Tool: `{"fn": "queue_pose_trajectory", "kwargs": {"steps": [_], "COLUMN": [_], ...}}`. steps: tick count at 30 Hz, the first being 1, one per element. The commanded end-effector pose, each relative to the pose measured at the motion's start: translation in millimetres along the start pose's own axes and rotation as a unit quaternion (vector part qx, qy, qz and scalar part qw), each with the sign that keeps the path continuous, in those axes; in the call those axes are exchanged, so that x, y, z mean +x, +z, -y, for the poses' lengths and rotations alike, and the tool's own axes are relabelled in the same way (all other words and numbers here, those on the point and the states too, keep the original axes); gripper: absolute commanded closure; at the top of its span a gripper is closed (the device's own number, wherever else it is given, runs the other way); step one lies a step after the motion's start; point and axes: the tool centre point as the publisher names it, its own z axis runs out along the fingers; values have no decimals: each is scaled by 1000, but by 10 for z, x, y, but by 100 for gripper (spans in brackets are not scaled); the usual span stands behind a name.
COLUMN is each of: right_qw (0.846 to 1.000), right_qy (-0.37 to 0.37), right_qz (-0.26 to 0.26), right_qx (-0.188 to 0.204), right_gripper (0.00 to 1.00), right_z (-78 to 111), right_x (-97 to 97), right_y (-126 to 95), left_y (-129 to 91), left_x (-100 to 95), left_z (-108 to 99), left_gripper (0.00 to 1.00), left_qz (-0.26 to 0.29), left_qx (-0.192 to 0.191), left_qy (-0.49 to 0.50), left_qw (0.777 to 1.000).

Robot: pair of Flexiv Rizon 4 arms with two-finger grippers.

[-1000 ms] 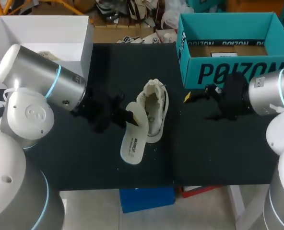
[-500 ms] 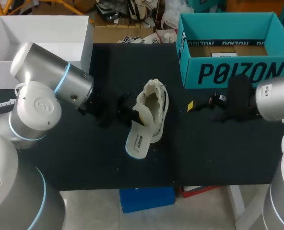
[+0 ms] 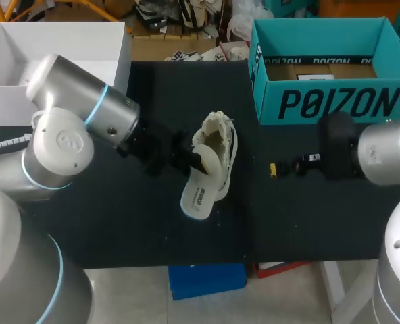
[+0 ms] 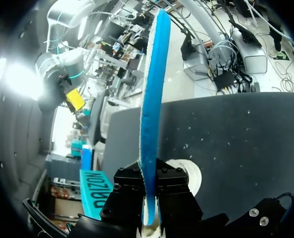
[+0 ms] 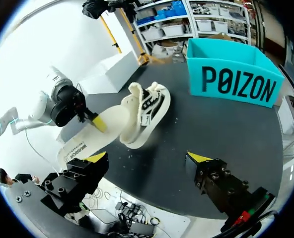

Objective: Take the shoe out of the shoebox, open the shoe tongue, remove and reinsert the insole, then place the shoe into the shoebox

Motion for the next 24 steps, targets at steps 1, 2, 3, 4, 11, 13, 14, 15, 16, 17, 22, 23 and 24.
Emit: {"fn": "queue_pose_trajectory", "kwargs": {"steps": [1,2,3,4,11,13,14,15,16,17,22,23,24], "right_qw": [994,994,994,994,990,989,989,989,989,989,989,989,989], "right_qy": [-46,-46,-43,-40,-39,-39,-39,-39,-39,-39,-39,-39,-39], "right_qz": [96,96,100,103,133,139,139,139,139,139,139,139,139], "right_qx": [5,5,6,3,-6,-7,-7,-7,-7,-7,-7,-7,-7], "right_gripper": [0,0,0,0,0,0,0,0,0,0,0,0,0], "right_z": [-50,-50,-15,17,205,232,232,232,232,232,232,232,232], "right_x": [73,73,52,34,13,11,11,11,11,11,11,11,11], "right_y": [15,15,9,-5,-153,-178,-178,-178,-178,-178,-178,-178,-178], "left_y": [68,71,73,75,129,151,158,163,169,175,199,201,195], "left_x": [-13,-15,-17,-19,5,14,18,22,27,30,41,45,50], "left_z": [-30,-31,-31,-33,-46,-36,-28,-21,-16,-11,3,3,-2], "left_gripper": [100,100,100,100,100,100,100,100,100,100,100,100,100], "left_qz": [-4,-4,-5,-5,-13,-15,-15,-16,-16,-18,-18,-15,-20], "left_qx": [1,2,3,3,8,9,10,12,13,15,25,29,24], "left_qy": [-2,-2,-2,-1,-7,-8,-8,-9,-10,-11,-12,-15,-22], "left_qw": [1000,1000,1000,1000,1000,1000,1000,1000,1000,1000,999,999,999]}}
